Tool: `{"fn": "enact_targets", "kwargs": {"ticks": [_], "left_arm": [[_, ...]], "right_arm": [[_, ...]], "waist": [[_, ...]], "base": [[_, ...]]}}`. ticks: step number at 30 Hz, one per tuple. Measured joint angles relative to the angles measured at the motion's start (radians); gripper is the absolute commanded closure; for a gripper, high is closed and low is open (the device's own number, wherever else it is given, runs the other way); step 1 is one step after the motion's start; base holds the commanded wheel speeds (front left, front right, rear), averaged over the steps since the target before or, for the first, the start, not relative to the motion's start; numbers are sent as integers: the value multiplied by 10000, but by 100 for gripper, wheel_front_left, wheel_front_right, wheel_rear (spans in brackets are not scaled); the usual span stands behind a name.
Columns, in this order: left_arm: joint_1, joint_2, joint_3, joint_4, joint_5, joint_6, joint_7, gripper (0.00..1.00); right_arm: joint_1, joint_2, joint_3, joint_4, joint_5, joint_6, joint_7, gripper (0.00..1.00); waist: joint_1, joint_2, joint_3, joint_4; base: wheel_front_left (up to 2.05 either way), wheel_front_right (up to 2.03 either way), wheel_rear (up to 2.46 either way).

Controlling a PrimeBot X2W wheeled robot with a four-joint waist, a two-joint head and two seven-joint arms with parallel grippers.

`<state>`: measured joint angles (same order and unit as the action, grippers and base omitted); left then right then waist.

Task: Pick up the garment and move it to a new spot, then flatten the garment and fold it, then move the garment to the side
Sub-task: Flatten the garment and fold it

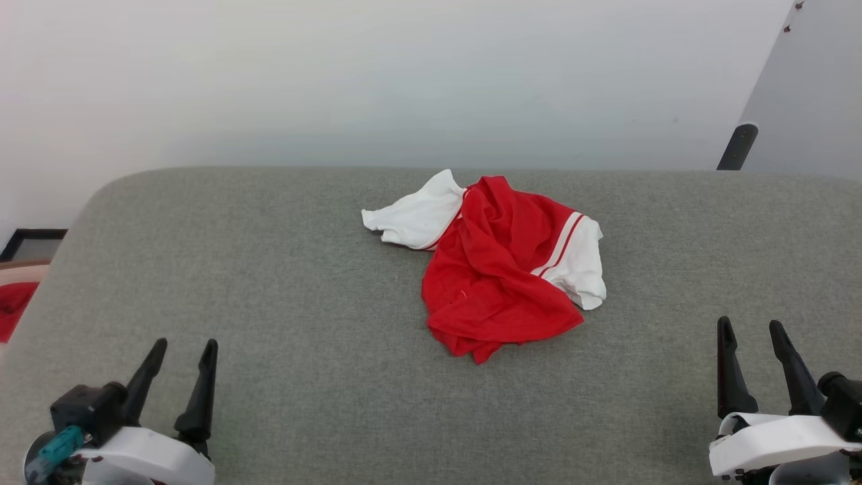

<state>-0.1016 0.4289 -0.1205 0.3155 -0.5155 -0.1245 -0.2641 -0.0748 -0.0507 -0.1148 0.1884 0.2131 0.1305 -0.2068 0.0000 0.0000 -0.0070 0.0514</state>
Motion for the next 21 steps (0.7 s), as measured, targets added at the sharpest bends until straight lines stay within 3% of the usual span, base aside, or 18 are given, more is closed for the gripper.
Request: {"fn": "enact_targets", "kwargs": {"ticks": [13, 17, 21], "left_arm": [[-69, -86, -98, -48, 54, -46, 0, 0], [-197, -113, -182, -109, -127, -46, 0, 0], [-388, -205, -278, -163, -290, -46, -2, 0]], "right_arm": [[-33, 0, -19, 67, 82, 0, 119, 0], [-387, -6, 119, 240, -67, 0, 940, 0], [-1369, -27, 546, 466, -654, 0, 2663, 0]], "waist": [[0, 0, 51, 50], [0, 0, 238, 113], [0, 0, 564, 200]], "base": [[0, 0, 0], [0, 0, 0], [0, 0, 0]]}}
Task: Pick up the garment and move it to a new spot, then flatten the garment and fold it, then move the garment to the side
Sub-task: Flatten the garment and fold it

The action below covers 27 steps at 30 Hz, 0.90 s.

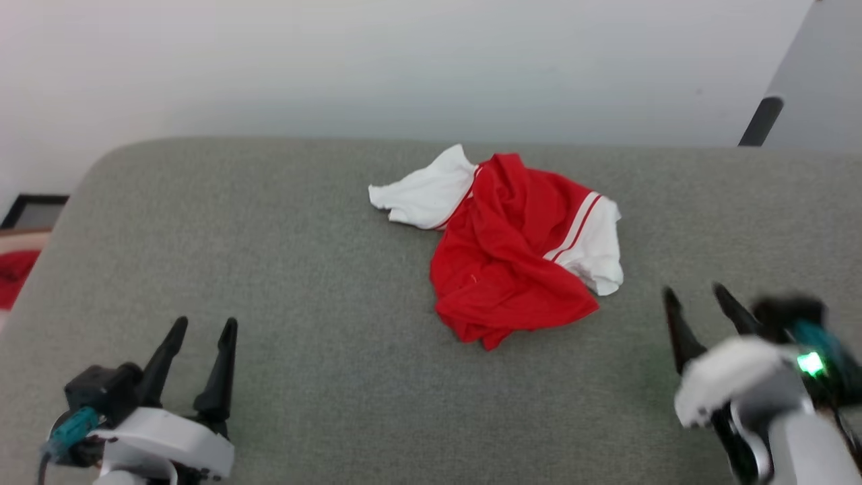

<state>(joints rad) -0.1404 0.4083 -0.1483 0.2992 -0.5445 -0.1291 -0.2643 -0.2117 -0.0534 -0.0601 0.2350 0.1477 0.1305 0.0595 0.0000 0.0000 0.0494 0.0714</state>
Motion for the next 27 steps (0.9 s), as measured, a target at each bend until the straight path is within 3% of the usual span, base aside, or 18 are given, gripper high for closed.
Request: {"fn": "enact_targets", "kwargs": {"ticks": [7, 12, 17, 22, 24, 25, 26, 27], "left_arm": [[-416, -176, -407, 38, -261, 0, 2, 0], [-793, -245, -637, 48, -468, 0, 0, 0], [-1164, -347, -865, 58, -656, 0, 2, 0], [-1430, -483, -1039, 130, -840, 0, 2, 0], [-1477, -514, -1060, 140, -882, 0, 0, 0], [-1476, -518, -1058, 155, -884, 0, 2, 0], [-1476, -522, -1055, 155, -894, 0, 0, 0], [-1476, -523, -1051, 163, -897, 0, 2, 0]], "right_arm": [[-2201, -686, 953, 989, -337, 4, 3639, 0], [-3722, -1003, 894, 1856, 100, 2, 5994, 0], [-5107, -1110, 698, 2752, 130, 2, 7440, 0], [-5812, -1039, 727, 3785, -140, 2, 8057, 0], [-5916, -1005, 842, 4100, -104, 2, 8186, 54], [-5983, -1016, 943, 4151, -35, 0, 8195, 67], [-6065, -1047, 1003, 4169, 35, 0, 8103, 100], [-6138, -1066, 1012, 4211, 94, 2, 8008, 100]], "waist": [[0, 0, 697, 285], [0, 0, 1185, 591], [0, 0, 1732, 896], [0, 0, 2206, 1210], [0, 0, 2333, 1347], [0, 0, 2390, 1402], [0, 0, 2446, 1450], [0, 0, 2491, 1491]], "base": [[0, 0, 0], [0, 0, 0], [0, 0, 0], [0, 0, 0], [0, 0, 0], [0, 0, 0], [0, 0, 0], [0, 0, 0]]}}
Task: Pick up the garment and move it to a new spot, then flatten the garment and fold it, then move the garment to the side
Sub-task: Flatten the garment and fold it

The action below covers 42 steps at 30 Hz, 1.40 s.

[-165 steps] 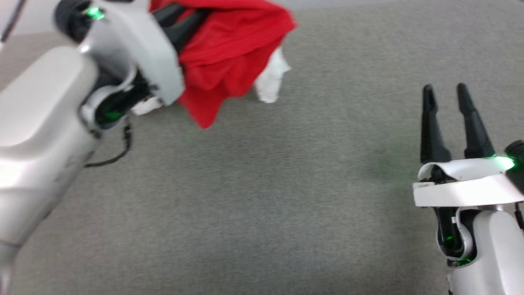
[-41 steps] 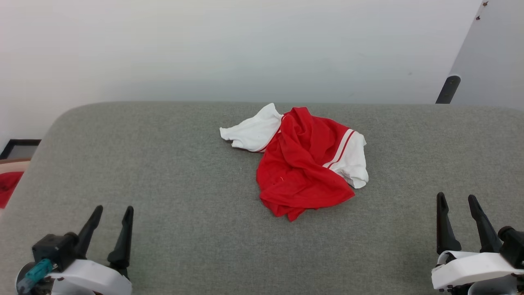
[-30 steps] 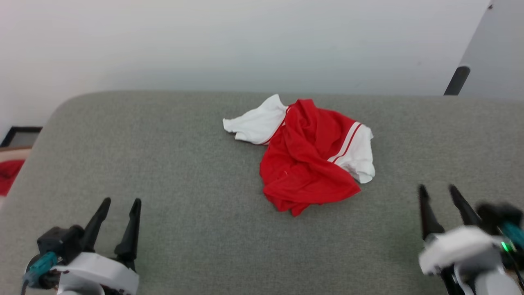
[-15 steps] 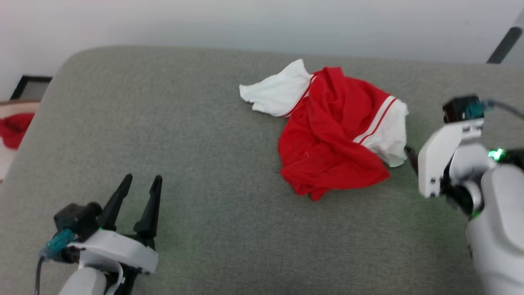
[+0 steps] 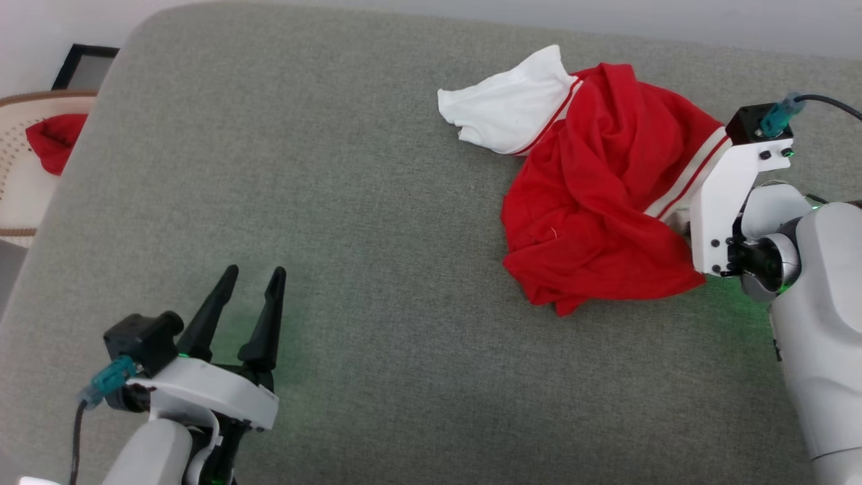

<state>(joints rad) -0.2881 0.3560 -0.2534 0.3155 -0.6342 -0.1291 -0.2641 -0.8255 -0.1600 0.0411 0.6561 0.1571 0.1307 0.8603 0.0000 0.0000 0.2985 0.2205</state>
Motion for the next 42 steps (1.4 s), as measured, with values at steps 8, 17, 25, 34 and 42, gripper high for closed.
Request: {"fn": "enact_targets", "kwargs": {"ticks": [8, 17, 25, 34, 42], "left_arm": [[25, 31, 203, -4, -69, 0, 0, 0], [12, 46, 165, -182, -69, 0, 0, 0], [-49, 155, 136, -205, -82, 0, 0, 0], [-158, 458, -146, -368, -148, 0, 0, 0], [-1253, 1965, -1626, -94, -245, -2, 0, 0]], "right_arm": [[-13, -633, -82, 148, -98, 6, -784, 100], [607, -1657, -458, -771, -771, 6, -573, 100], [1237, -1452, -1254, -1429, -1164, 6, -731, 51], [1800, -1022, -1923, -2282, -1321, 6, -2477, 0], [3325, 198, -1624, -4821, -608, 4, -5256, 0]], "waist": [[-1, 1, 25, -128], [0, 0, 116, -455], [0, 0, 101, -521], [0, 0, -208, -578], [0, 0, -391, -1169]], "base": [[0, 0, 0], [0, 0, 0], [0, 0, 0], [0, 0, 0], [0, 0, 0]]}}
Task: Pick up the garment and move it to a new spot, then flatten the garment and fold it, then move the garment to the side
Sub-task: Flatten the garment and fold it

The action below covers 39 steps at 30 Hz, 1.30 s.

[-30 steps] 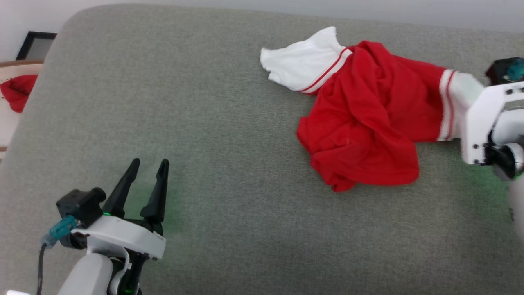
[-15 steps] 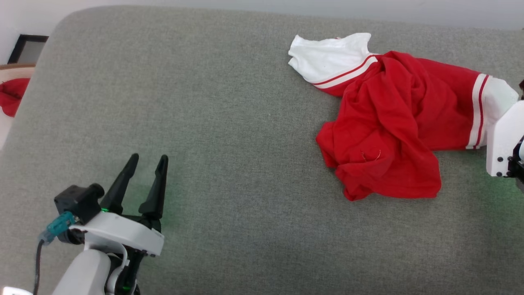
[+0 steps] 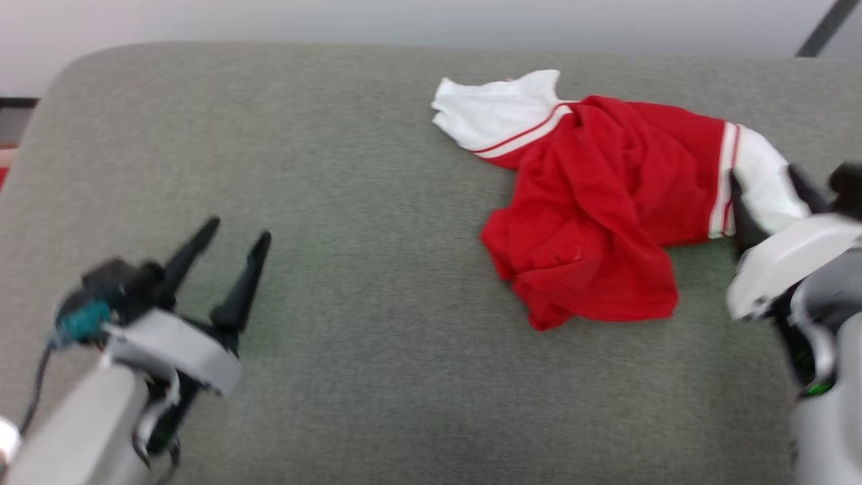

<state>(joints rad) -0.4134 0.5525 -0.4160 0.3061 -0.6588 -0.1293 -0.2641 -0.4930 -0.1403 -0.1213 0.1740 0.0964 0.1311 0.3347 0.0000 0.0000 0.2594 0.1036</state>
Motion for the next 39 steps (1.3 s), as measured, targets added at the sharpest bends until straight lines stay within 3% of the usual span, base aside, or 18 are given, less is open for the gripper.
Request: {"fn": "enact_targets", "kwargs": {"ticks": [5, 11, 18, 27, 31, 39], "left_arm": [[-1884, 1099, -1616, 73, -328, 2, 840, 0], [-4914, 2008, -3977, -27, -1534, -21, 3262, 0], [-7923, 1929, -5551, 846, -4065, -23, 6535, 0], [-10288, 1758, -6128, 2915, -5657, -23, 9589, 0], [-10741, 1701, -6299, 3469, -5956, -23, 10416, 0], [-11364, 1634, -6397, 4316, -6326, -23, 11097, 0]], "right_arm": [[1290, 746, 775, -1329, 458, 2, -903, 0], [2440, 874, 1653, -2245, 1103, 0, -1664, 0], [2947, 872, 2197, -2410, 1471, 0, -2460, 0], [2934, 871, 3141, -2192, 2084, 0, -3377, 0], [2933, 871, 3442, -2080, 2197, 0, -3655, 0], [2741, 874, 3858, -2040, 2347, 0, -3804, 0]], "waist": [[0, 0, 63, -627], [0, 0, 349, -1496], [0, 0, 891, -2617], [0, 0, 1723, -4180], [0, 0, 2084, -4766], [0, 0, 2668, -5572]], "base": [[0, 0, 0], [0, 0, 0], [0, 0, 0], [0, 0, 0], [0, 0, 0], [0, 0, 0]]}}
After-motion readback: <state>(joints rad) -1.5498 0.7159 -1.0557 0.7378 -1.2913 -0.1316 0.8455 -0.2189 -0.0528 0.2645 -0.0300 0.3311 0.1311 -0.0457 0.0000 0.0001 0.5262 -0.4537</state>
